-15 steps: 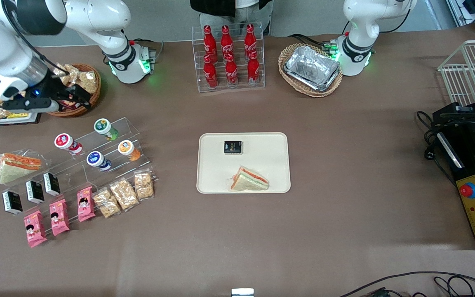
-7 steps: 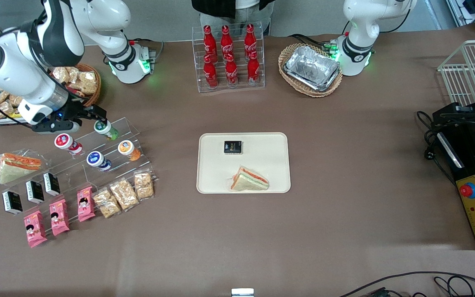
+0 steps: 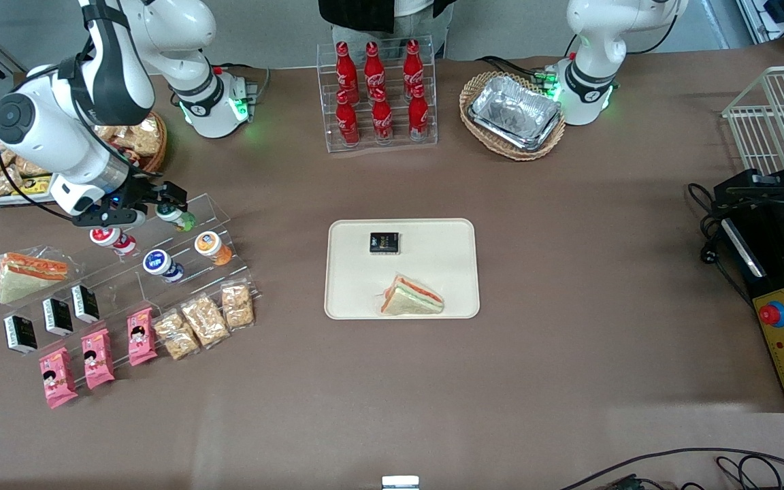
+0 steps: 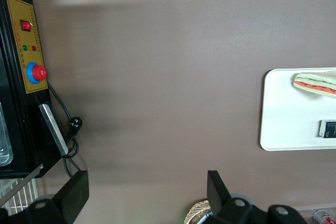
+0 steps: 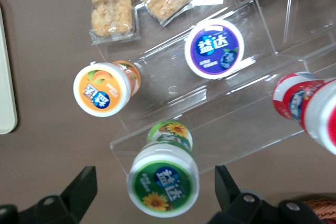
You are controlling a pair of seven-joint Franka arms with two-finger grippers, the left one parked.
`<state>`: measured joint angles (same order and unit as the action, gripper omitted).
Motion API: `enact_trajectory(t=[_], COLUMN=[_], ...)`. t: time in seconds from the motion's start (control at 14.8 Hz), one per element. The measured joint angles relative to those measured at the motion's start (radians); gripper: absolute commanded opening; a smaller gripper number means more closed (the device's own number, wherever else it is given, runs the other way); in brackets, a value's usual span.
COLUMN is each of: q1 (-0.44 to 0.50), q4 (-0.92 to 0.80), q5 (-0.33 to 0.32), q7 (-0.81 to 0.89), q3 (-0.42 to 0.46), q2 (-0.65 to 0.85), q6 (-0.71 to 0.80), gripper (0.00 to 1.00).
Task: Place green gum on tray
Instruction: 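Lower the right gripper and close it around the green bottle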
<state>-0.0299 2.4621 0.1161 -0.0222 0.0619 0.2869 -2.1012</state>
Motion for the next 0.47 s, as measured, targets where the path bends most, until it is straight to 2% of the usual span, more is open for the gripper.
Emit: enact_trajectory(t=[0.41, 0.47], q1=[0.025, 0.025], q4=[0.046, 0.048], q5=[0.0, 0.0], q7=[0.0, 0.0], q3=[0.003, 0.003], q2=[0.0, 0.0], q6=[-0.039, -0.04], gripper=[0.94, 0.86])
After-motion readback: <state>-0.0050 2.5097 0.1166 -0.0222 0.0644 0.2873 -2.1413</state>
